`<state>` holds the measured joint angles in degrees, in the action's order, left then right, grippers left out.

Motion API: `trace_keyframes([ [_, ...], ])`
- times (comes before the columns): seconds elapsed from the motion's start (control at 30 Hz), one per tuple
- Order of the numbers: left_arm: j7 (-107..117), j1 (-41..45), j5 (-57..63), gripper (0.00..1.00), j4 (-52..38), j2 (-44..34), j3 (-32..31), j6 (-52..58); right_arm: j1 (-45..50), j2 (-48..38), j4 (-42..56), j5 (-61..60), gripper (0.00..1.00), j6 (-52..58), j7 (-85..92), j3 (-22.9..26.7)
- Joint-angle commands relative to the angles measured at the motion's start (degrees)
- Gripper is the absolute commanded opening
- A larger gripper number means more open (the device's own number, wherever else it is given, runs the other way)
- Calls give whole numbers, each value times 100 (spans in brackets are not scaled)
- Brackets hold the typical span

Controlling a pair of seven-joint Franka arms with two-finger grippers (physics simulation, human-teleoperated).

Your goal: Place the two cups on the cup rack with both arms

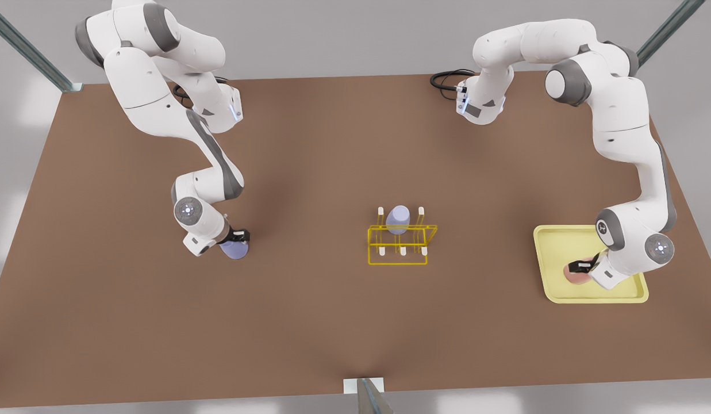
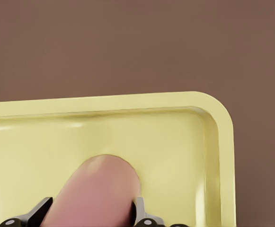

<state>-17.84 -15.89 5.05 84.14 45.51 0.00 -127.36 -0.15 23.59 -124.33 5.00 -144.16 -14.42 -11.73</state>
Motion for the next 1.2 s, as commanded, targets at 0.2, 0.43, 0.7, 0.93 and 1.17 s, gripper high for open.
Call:
trace_keyframes([
  [0.2, -62, 7, 5, 87, 6, -86, 0, 325, -20, -231, 94, -42, 86, -15, -61, -48],
  [0.43, -53, 24, 5, 84, 6, -183, 0, 344, 50, -496, 471, -1404, 86, -50, -61, -1085],
  [0.7, 482, 314, -22, 83, 24, -605, -18, 730, 753, 559, 2466, -2468, 86, 11, -246, -1341],
  [0.93, 2179, 1202, -92, 83, -108, -737, -61, 1143, 1316, 1552, 3864, -2671, 86, -6, -536, -1341],
  [1.17, 4780, 1676, -39, 84, -776, -719, -1055, 2005, 1623, 1956, 4347, -2767, 86, -77, -597, -1341],
])
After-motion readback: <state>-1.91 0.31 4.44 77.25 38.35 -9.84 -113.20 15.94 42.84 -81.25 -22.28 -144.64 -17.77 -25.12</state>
